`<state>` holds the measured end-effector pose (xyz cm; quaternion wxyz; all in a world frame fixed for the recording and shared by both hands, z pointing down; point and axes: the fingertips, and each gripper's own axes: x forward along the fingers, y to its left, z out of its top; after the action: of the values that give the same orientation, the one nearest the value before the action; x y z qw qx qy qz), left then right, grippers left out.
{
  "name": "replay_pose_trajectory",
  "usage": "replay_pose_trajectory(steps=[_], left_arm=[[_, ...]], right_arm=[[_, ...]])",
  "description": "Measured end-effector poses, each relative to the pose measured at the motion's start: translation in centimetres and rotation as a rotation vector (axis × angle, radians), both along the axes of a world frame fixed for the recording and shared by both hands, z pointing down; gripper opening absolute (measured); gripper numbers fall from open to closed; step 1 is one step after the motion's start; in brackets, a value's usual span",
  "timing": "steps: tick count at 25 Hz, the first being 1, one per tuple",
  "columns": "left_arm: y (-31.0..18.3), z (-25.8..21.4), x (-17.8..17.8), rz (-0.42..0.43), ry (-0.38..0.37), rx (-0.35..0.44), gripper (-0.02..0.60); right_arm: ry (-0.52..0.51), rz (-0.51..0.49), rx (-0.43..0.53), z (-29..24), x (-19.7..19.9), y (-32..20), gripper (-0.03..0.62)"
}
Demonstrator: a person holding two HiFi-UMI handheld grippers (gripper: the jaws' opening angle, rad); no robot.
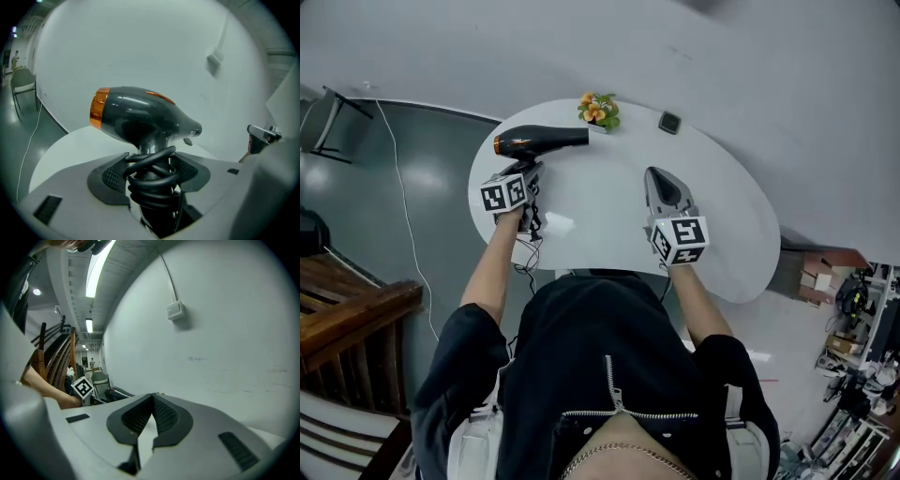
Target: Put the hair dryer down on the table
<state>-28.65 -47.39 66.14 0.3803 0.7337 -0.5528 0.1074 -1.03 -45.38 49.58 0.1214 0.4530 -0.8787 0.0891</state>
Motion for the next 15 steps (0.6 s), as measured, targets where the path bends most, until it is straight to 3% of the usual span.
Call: replay_pose_trajectory(steps=[4,10,15], left_arm=[[-1.5,3.0,0.3,-0.004,-0.012,-0.068,0.282],[-2.4,6.8,1.2,0.062,-0.086,-0.170,0.282],[-2.7,8.2,0.9,0.045,-0.115,-0.209,0.284]], right_arm=[[0.000,0.029,-0.017,0.8,1.3,0.0,0.006],[0.013,0.071,-0.045,1.8,3.6,0.4,0.006],[0.017,0.109,-0.063,2.4,5.1,0.9,0.006]])
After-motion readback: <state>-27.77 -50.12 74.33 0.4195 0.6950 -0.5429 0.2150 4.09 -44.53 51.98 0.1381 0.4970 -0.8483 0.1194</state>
